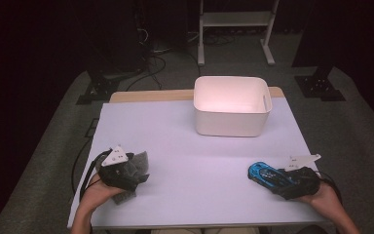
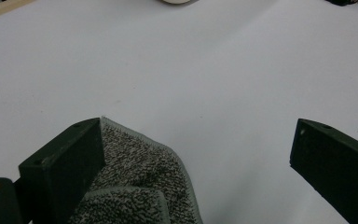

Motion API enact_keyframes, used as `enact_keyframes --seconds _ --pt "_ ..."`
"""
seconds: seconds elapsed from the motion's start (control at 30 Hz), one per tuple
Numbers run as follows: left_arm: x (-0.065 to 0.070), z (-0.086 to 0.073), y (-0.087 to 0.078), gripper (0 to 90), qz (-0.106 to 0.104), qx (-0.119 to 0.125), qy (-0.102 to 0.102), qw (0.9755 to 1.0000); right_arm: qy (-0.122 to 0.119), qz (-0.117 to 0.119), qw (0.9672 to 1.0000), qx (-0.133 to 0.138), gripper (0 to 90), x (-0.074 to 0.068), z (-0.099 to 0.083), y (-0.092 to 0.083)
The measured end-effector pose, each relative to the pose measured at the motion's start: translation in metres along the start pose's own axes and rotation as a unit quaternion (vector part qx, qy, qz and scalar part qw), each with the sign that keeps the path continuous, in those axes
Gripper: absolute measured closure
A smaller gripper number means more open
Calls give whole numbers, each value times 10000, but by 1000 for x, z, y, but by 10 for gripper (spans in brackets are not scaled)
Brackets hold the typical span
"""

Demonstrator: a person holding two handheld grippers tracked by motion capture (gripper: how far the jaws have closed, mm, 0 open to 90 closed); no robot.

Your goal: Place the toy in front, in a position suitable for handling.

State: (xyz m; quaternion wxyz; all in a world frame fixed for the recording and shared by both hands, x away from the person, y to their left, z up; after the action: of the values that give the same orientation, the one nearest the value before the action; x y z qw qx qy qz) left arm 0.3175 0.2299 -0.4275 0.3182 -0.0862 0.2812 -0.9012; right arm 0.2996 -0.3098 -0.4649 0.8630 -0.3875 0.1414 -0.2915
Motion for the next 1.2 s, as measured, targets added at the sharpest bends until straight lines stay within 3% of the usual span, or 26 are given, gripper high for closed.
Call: enact_keyframes --seconds 0.7,0.97,1.2 --pt "-1 0 -2 22 7 12 2 10000 -18 183 9993 326 253 -4 15 -12" --pt "-1 -1 -1 22 3 -4 -6 10000 -143 335 9981 496 253 -10 35 -21" --pt "-1 0 -1 22 -2 19 -7 10000 -392 516 9957 659 254 -17 61 -30"
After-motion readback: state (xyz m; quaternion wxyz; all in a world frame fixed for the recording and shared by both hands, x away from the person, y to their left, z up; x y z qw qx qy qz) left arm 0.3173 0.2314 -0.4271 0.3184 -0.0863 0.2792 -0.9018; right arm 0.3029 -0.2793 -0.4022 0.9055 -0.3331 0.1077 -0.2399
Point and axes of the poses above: each handheld gripper's, and its own axes: y roughly forward along the jaws, z roughly out of its top, x roughly to its right, the point moved 2 cm from there along y, roughly forward along the jaws, and after that the axes turned 2 degrees about x, right-handed, at the moved point
